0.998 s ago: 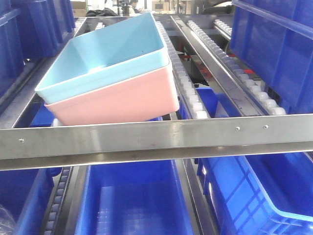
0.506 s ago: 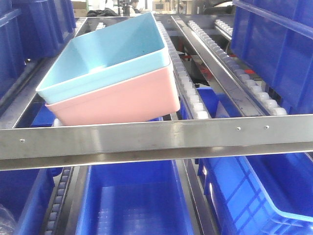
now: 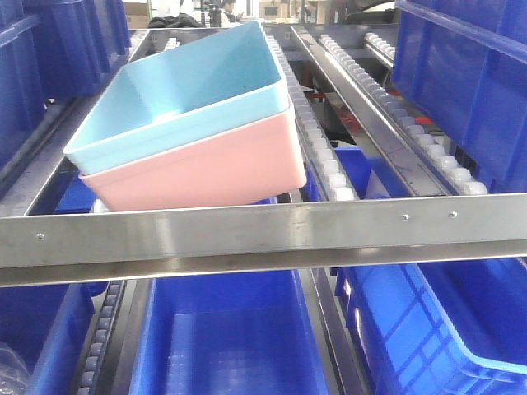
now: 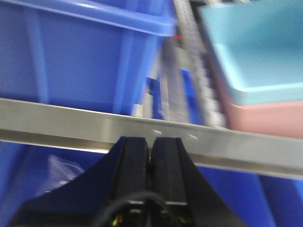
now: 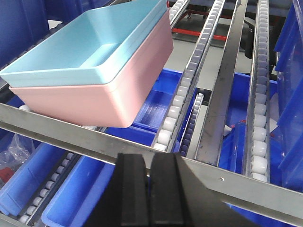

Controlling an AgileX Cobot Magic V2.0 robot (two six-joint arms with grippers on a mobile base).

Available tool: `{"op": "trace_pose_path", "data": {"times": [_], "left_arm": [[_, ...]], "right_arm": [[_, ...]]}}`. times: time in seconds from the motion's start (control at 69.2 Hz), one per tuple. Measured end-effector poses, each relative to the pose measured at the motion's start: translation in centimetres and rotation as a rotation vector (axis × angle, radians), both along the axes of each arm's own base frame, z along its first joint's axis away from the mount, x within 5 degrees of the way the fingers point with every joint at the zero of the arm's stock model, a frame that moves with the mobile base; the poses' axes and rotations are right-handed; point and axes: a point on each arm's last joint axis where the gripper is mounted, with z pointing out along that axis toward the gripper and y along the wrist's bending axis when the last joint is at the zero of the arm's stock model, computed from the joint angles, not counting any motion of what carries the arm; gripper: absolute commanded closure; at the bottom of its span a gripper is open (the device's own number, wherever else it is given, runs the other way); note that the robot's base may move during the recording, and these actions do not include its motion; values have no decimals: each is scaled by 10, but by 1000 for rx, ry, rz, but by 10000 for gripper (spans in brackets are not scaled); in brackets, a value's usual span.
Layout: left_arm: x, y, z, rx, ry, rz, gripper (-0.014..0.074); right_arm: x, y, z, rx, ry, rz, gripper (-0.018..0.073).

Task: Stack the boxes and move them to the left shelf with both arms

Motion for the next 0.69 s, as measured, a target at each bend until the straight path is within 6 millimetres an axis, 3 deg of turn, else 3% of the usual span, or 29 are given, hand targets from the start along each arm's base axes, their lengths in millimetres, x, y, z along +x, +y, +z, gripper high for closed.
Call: {"op": "trace_pose_path", "data": {"times": [0.159,0.694], "left_arm": [[-1,5,5,6,-76,80,599],[-1,5,7,10,-95,85,599]], "right_arm": [[0,0,0,0,0,0,505],[0,0,0,0,0,0,505]]}}
